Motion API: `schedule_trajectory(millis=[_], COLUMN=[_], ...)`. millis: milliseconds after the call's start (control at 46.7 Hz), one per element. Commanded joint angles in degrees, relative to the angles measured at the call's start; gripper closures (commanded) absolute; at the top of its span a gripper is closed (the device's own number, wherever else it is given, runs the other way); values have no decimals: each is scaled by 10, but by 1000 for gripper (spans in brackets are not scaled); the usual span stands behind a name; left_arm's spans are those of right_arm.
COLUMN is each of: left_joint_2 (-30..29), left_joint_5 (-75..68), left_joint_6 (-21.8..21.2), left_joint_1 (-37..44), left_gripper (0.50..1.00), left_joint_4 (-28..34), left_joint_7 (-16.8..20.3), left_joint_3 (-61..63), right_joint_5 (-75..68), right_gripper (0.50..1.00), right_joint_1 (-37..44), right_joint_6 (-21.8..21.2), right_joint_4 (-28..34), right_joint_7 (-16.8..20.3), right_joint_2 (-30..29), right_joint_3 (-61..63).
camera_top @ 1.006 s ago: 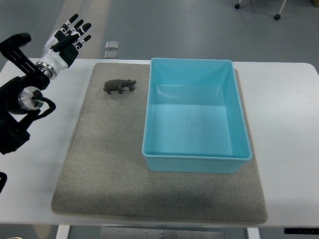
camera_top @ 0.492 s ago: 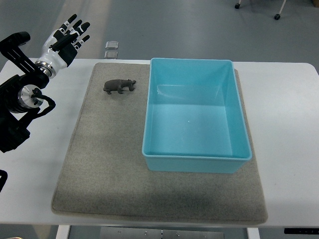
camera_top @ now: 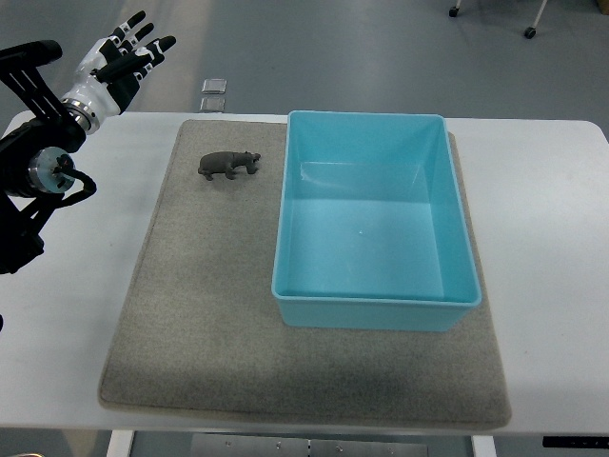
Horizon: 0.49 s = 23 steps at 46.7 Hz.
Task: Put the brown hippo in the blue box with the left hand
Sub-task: 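Reach the left hand forward over the brown hippo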
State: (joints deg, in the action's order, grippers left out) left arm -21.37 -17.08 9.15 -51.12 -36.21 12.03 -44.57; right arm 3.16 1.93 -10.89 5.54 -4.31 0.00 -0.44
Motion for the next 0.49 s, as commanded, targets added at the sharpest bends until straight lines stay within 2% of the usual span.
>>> schedule_trajectory(millis=[0,321,471], left_joint_2=[-1,-17,-21], left_joint_5=[-58,-269,-300], left_joint_6=[0,0,5], left_joint_1=[-5,-21,-36], left_gripper=[510,516,516], left_joint_4=[0,-2,-6], left_joint_7=[0,-1,-1], left_joint_3=[9,36,82], right_joint_5=[0,0,0], right_gripper=[564,564,564], right_joint_1=[0,0,0], right_joint_6=[0,0,0], right_joint_4=[0,0,0], right_joint_7=[0,0,0], right_joint_2=[0,0,0], right_joint_3=[0,0,0])
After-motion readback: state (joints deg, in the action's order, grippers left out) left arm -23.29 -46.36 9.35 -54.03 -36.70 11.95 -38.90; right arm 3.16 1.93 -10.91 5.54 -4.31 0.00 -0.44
